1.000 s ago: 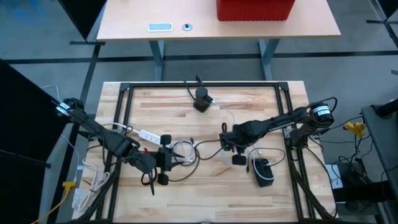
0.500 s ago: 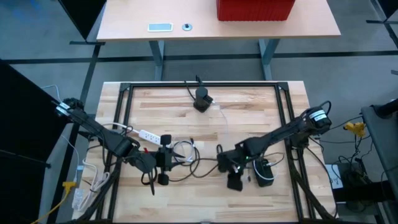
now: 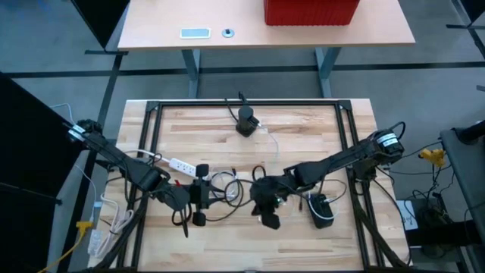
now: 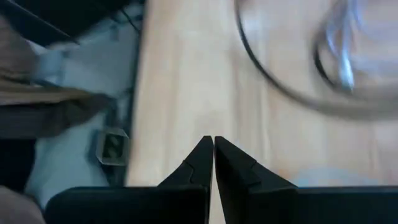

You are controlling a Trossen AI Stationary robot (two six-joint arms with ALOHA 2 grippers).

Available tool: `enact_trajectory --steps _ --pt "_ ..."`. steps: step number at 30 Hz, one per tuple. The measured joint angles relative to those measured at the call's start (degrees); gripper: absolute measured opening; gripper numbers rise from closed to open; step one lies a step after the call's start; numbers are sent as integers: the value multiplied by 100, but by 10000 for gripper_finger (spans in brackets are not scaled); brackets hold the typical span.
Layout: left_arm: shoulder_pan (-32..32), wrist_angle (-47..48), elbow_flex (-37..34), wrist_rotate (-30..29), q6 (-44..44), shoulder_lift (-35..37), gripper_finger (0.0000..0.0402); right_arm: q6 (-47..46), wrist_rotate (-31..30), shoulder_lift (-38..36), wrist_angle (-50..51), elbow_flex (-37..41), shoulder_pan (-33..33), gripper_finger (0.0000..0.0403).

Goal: Insert USB
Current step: Adjust the light blue charger cable

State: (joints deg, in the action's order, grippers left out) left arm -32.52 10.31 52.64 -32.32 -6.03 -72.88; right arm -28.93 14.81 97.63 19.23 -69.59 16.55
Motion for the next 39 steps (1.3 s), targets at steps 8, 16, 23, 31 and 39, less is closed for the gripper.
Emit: enact_trajectory --steps 8,16,23,31,39 --pt "-5 21 0 -1 62 0 70 -623 -1366 106 2762 196 271 0" --pt "-5 2 0 -2 66 0 70 338 -510 183 1158 324 695 0" --pt "-5 -7 0 -13 65 0 70 627 -496 455 842 528 702 0" --pt "-5 4 0 -13 77 0 70 815 -158 1296 270 291 668 0" --pt "-5 4 0 -13 79 2 70 1683 -527 1316 956 225 208 0"
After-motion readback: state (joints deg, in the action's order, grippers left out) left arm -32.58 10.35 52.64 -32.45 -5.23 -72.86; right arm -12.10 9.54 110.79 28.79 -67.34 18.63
